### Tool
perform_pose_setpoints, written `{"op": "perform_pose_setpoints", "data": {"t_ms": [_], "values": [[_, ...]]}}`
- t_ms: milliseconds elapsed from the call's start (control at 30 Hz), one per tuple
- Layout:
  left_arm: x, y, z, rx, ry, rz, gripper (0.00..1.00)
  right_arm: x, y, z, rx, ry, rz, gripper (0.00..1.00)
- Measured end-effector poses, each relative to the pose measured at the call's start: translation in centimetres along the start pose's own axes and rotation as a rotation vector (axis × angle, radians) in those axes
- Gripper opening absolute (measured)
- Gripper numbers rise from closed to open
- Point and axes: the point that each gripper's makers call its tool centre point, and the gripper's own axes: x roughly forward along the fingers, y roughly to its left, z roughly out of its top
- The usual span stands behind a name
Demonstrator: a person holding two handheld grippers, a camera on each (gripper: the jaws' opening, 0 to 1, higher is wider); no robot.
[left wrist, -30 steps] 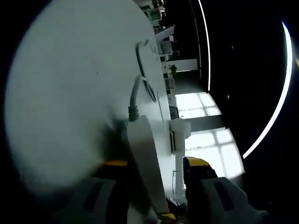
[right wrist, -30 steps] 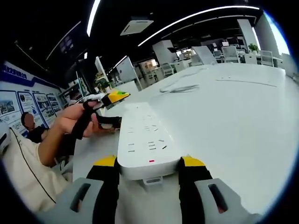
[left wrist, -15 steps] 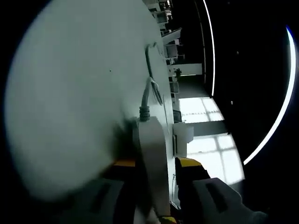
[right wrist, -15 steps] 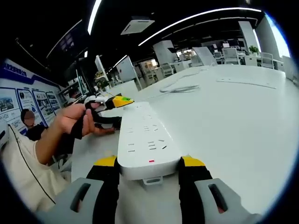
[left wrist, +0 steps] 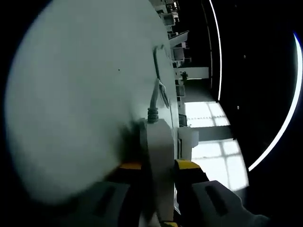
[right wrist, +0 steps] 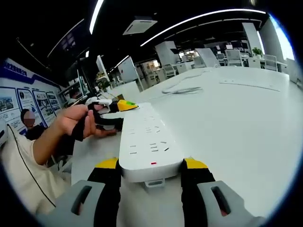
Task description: Pick up the power strip scattered on the table, fix it on the side mounting bracket of the table, and press the switch
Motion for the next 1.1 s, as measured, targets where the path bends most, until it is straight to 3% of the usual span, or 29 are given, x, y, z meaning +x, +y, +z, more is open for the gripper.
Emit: {"op": "perform_pose_setpoints", "data": {"t_ms": [500,933,1100], "values": [[-0.3,-0.1,-0.5,-0.024,-0.012,-0.004,0.26,0.0,-0.1,0.0,-0.015,-0.001,-0.006,0.46],[-0.1,-0.2,-0.6,-0.033,-0.022,-0.024,0.26,-0.3,-0.2,0.2,-0.059,-0.056,-0.031,0.47],[0.0,-0.2,-0.5,-0.032,-0.025,-0.034,0.25,-0.8,0.5,1.1,-0.09,-0.103,-0.028,0.54]]}}
